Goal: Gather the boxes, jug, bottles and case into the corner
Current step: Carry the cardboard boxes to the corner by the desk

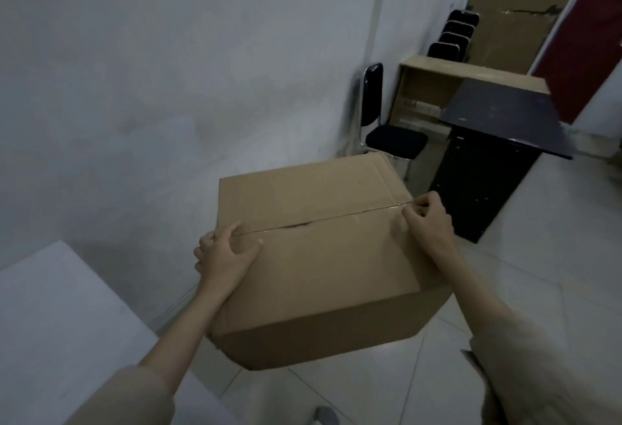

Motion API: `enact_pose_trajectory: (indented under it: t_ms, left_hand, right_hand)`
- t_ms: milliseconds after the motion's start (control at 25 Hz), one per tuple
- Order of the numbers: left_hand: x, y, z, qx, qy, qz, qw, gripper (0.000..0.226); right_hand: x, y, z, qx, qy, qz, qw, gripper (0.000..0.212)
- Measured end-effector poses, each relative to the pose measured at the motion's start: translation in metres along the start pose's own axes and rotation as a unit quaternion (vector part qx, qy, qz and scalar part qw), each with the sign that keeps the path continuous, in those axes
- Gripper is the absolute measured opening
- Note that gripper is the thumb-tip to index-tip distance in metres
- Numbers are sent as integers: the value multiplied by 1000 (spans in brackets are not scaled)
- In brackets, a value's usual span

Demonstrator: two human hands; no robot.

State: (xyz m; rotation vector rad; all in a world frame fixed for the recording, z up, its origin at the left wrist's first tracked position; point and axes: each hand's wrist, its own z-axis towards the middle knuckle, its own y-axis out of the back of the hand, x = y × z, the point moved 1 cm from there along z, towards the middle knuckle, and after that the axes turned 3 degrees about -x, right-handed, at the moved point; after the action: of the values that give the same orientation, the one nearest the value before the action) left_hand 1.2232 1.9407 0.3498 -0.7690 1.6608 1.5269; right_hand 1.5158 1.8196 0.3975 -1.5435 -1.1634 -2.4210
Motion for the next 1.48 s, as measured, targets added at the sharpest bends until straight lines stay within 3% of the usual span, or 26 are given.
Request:
enact_pose_trajectory:
  t_ms: [160,320,480,640,760,920,1120,1320,1480]
  left_hand:
    - [18,-16,57,-68,60,-9,996,53]
    - [61,-22,85,-100,130,-38,986,66]
    - [126,-27,102,-111,217,-42,969,57]
    - [204,-54,127,-164,296,-63,939,68]
    - [269,-86,142,-204,353,-84,909,77]
    - [351,-128,163,-216,394,-89,889,55]
    - [452,-173,176,-223,411,-77,881,53]
    - [506,-204,173,-199,424,-69,881,50]
    - [503,-209,170,-169,415,-71,891,42]
  right_hand:
    - [-4,-75,75,100,-11,36,994,19]
    - [-6,-158,122,208,-9,62,976,22]
    - [-20,-244,130,306,-43,37,950,46]
    - [-57,-345,130,383,-73,5,921,45]
    - [-96,-416,121,411,-98,2,906,43]
    - [-161,-510,100,442,-141,2,886,42]
    - [-230,-601,73,459,-145,4,876,43]
    - [-275,-650,54,500,-150,-3,853,48]
    - [-273,-649,54,514,-111,-20,850,48]
